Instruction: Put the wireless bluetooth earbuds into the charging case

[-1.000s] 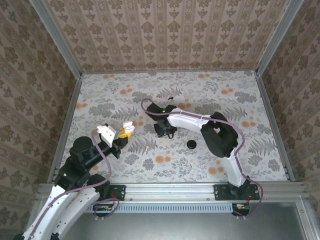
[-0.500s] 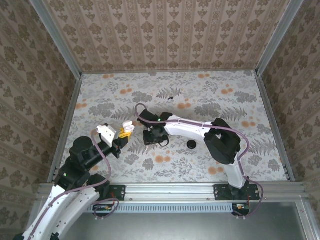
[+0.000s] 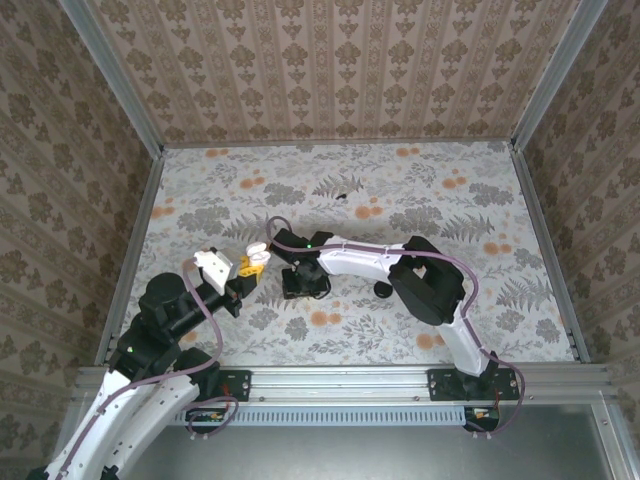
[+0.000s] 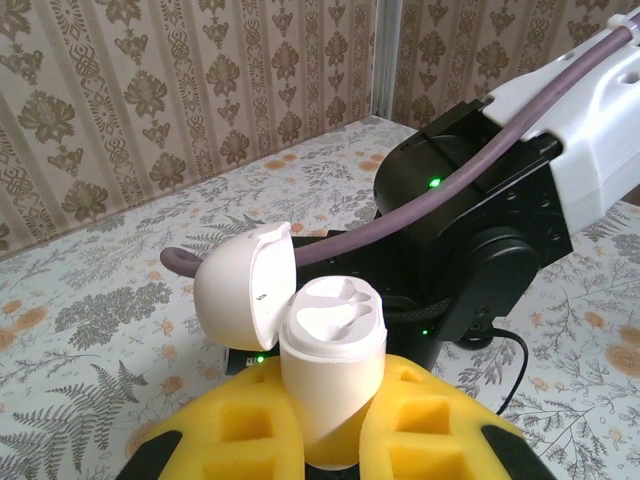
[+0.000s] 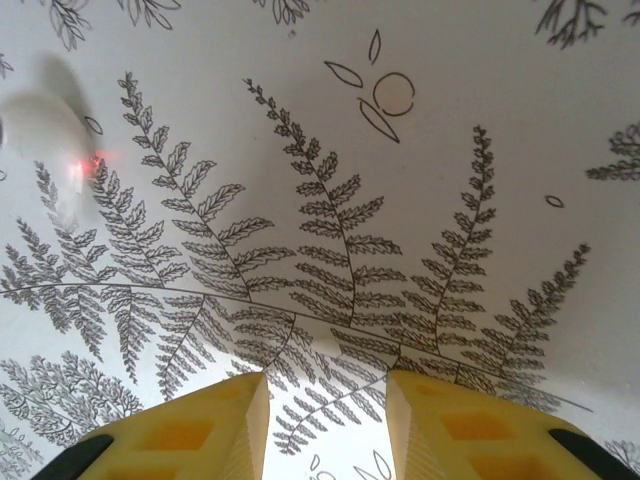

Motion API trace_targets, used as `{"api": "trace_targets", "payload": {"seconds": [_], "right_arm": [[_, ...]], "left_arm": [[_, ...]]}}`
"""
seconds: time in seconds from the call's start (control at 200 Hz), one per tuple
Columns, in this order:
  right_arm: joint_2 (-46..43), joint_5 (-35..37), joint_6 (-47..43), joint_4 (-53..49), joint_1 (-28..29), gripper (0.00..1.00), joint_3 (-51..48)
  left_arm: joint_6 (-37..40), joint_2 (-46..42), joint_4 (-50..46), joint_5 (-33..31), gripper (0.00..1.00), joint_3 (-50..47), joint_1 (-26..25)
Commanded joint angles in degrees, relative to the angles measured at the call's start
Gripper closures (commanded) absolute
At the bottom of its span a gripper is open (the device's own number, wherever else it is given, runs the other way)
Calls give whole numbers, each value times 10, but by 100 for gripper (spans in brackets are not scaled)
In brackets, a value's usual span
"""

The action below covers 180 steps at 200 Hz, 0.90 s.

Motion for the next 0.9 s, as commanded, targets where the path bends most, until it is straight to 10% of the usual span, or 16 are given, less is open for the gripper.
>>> {"api": "trace_targets", "payload": {"seconds": [0.0, 0.895], "right_arm": [[23, -10, 9, -9, -1, 64, 20], [87, 25, -92, 31, -2, 69, 217]], "left_arm": [[6, -6, 9, 13, 100, -2, 3], [24, -39, -28, -29, 100, 18, 3]]}}
